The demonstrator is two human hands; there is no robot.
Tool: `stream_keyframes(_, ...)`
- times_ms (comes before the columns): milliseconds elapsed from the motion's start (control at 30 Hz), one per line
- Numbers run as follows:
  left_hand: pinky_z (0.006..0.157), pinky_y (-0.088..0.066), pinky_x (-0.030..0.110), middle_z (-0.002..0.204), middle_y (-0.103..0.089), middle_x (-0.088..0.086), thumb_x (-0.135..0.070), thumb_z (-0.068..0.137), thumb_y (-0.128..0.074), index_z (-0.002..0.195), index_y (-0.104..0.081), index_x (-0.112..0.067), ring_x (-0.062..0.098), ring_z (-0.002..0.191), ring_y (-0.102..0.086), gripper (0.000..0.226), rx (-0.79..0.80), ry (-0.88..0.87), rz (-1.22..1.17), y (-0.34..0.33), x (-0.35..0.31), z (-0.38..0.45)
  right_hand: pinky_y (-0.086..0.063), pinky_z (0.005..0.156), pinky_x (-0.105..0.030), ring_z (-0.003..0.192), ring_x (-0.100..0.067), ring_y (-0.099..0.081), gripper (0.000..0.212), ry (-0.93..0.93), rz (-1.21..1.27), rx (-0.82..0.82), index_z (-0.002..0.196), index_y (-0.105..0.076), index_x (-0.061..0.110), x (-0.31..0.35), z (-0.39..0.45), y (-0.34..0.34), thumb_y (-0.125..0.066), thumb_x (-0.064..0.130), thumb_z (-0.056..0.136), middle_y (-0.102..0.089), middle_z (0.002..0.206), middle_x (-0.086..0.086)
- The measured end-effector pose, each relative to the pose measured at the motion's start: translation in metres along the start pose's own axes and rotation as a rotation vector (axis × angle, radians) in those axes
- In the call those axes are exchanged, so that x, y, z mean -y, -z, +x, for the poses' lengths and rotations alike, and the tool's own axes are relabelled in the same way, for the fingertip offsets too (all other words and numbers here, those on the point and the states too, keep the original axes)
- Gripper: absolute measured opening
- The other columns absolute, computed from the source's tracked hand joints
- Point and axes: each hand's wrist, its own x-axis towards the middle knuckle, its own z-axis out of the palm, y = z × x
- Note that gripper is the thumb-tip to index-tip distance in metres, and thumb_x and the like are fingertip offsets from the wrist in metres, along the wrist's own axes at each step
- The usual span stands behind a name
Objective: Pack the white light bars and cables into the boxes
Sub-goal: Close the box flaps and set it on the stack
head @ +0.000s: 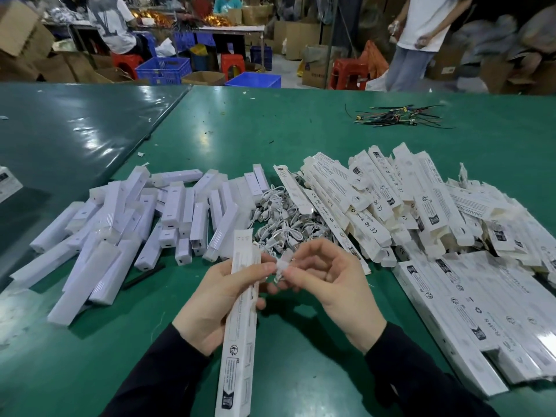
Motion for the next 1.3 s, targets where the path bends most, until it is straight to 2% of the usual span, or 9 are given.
stream_keyframes(167,0.044,-0.048,0.018,0.073,-0.07,0.017,-0.008,0.057,-0.077,0.095,-0.069,0.004,0.014,0.055,-0.063,0.041,0.007,-0.044,0.073,-0.001,0.001,-0.003,-0.052,0.064,-0.022,0.065,-0.017,-0.067,0.027,-0.078,0.11,0.067,0.107,-0.067,0.008,-0.001,0.0,0.0,-0.068,-0.004,0.083,-0.069,0.076,-0.006)
stream_keyframes(333,0.043,-0.048,0.018,0.065,-0.067,0.015,0.002,0.056,-0.074,0.096,-0.065,0.008,0.015,0.048,-0.062,0.041,0.022,-0.05,0.074,-0.001,0.0,-0.004,-0.05,0.063,-0.021,0.065,-0.014,-0.06,0.023,-0.12,0.026,0.12,0.099,-0.075,0.011,0.004,0.0,0.002,-0.078,0.006,0.077,-0.066,0.078,-0.002)
stream_keyframes(467,0.039,-0.045,0.017,0.059,-0.064,0.01,0.005,0.06,-0.076,0.095,-0.067,0.002,0.012,0.043,-0.059,0.036,0.079,-0.016,0.022,-0.002,-0.004,-0.007,-0.055,0.082,-0.033,0.094,-0.02,-0.067,0.045,-0.203,0.046,0.259,0.12,-0.066,0.029,0.006,0.001,0.006,-0.073,0.015,0.078,-0.067,0.116,0.003)
stream_keyframes(567,0.038,-0.044,0.015,0.056,-0.061,0.007,-0.001,0.05,-0.09,0.092,-0.069,0.001,0.009,0.039,-0.053,0.048,0.161,0.088,-0.115,0.001,-0.008,-0.007,-0.054,0.08,-0.027,0.101,-0.012,-0.065,0.055,-0.035,-0.031,0.388,0.124,-0.061,0.033,0.005,-0.004,0.001,-0.076,0.008,0.077,-0.063,0.121,0.01)
stream_keyframes(667,0.036,-0.042,0.014,0.052,-0.061,0.009,-0.011,0.028,-0.099,0.079,-0.071,0.003,0.008,0.035,-0.051,0.06,0.227,0.183,-0.233,0.002,-0.011,-0.007,-0.052,0.076,-0.023,0.106,-0.012,-0.062,0.059,0.209,-0.336,0.211,0.12,-0.063,0.023,0.001,-0.007,-0.002,-0.088,0.01,0.068,-0.054,0.13,0.01)
stream_keyframes(800,0.035,-0.043,0.013,0.052,-0.06,0.009,-0.006,0.029,-0.099,0.081,-0.072,0.004,0.008,0.035,-0.051,0.06,0.263,0.227,-0.31,0.004,-0.01,-0.005,-0.052,0.073,-0.022,0.094,-0.012,-0.065,0.044,0.31,-0.324,0.08,0.111,-0.07,0.017,-0.001,-0.006,-0.004,-0.085,0.016,0.069,-0.064,0.115,0.008)
stream_keyframes(1033,0.034,-0.039,0.017,0.061,-0.062,0.009,-0.004,0.065,-0.074,0.094,-0.057,-0.001,0.01,0.037,-0.048,0.034,0.226,0.125,-0.134,0.003,-0.004,-0.003,-0.049,0.062,-0.018,0.063,-0.009,-0.062,0.009,0.248,-0.017,-0.075,0.083,-0.079,0.012,0.002,-0.002,-0.001,-0.081,0.016,0.075,-0.071,0.074,0.0)
stream_keyframes(1133,0.035,-0.041,0.018,0.056,-0.055,0.011,-0.023,0.066,-0.085,0.095,-0.063,-0.006,0.016,0.038,-0.048,0.041,0.41,0.147,-0.068,0.003,-0.001,-0.007,-0.047,0.058,-0.016,0.059,-0.007,-0.058,0.015,0.144,0.031,-0.151,0.086,-0.078,0.009,0.006,0.003,0.005,-0.072,0.016,0.074,-0.071,0.073,-0.003)
stream_keyframes(1300,0.037,-0.047,0.021,0.059,-0.053,0.012,-0.026,0.083,-0.074,0.108,-0.054,-0.005,0.018,0.039,-0.052,0.039,0.634,0.214,-0.088,0.006,0.002,-0.011,-0.052,0.07,-0.019,0.072,-0.01,-0.064,0.018,0.092,-0.055,0.018,0.091,-0.076,0.011,0.013,0.005,0.014,-0.075,0.004,0.075,-0.073,0.082,-0.005)
